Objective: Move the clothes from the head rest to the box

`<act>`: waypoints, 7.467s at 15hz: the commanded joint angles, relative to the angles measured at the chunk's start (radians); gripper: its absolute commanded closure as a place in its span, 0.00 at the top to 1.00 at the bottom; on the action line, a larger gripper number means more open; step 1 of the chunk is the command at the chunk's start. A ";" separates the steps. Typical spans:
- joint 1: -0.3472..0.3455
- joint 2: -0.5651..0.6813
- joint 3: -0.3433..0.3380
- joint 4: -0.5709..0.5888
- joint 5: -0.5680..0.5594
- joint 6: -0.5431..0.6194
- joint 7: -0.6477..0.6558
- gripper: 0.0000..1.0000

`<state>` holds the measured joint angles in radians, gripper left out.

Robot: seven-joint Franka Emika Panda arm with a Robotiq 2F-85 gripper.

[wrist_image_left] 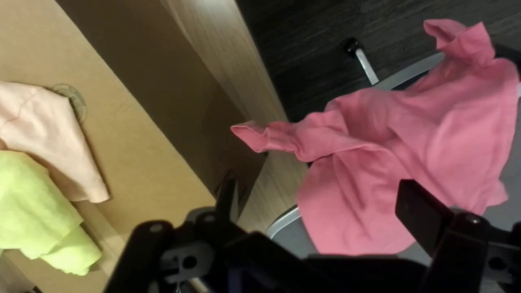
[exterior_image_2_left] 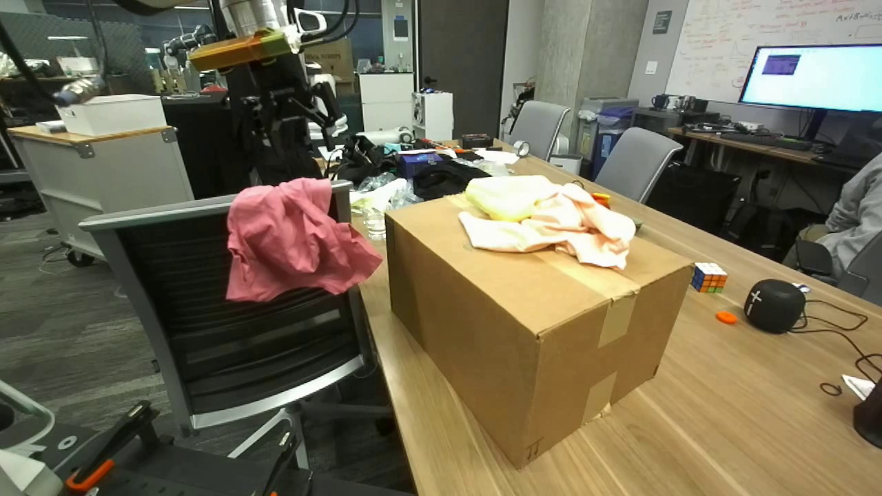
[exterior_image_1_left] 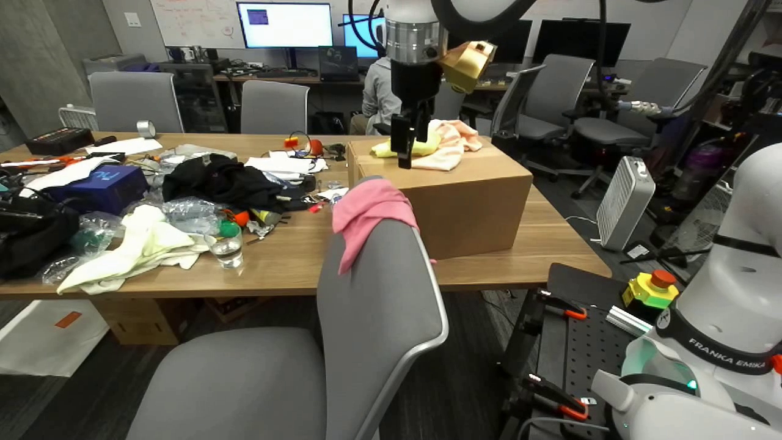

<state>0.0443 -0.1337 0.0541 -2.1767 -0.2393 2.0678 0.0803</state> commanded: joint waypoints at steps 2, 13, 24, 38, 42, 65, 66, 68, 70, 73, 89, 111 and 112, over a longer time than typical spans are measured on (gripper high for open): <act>0.039 -0.041 0.032 -0.070 0.049 0.020 -0.050 1.00; 0.082 -0.020 0.081 -0.124 0.055 0.144 -0.025 1.00; 0.072 0.026 0.078 -0.169 0.037 0.309 -0.007 1.00; 0.056 0.055 0.068 -0.171 0.013 0.342 0.004 1.00; 0.053 0.066 0.065 -0.168 0.015 0.341 0.007 1.00; 0.044 -0.030 0.063 -0.144 -0.052 0.346 -0.017 0.04; 0.042 -0.045 0.063 -0.135 -0.055 0.346 -0.018 0.04; 0.041 -0.072 0.062 -0.099 -0.042 0.327 -0.022 0.04; 0.039 -0.092 0.060 -0.064 -0.033 0.318 -0.027 0.04; 0.030 -0.114 0.054 -0.012 -0.029 0.310 -0.022 0.04; -0.057 -0.067 0.009 0.253 -0.050 0.200 0.020 0.04; -0.257 0.212 -0.246 0.616 -0.433 0.290 0.648 0.04; -0.255 0.223 -0.257 0.619 -0.474 0.300 0.710 0.05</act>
<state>-0.2149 0.0338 -0.1767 -1.6205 -0.6188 2.3271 0.6313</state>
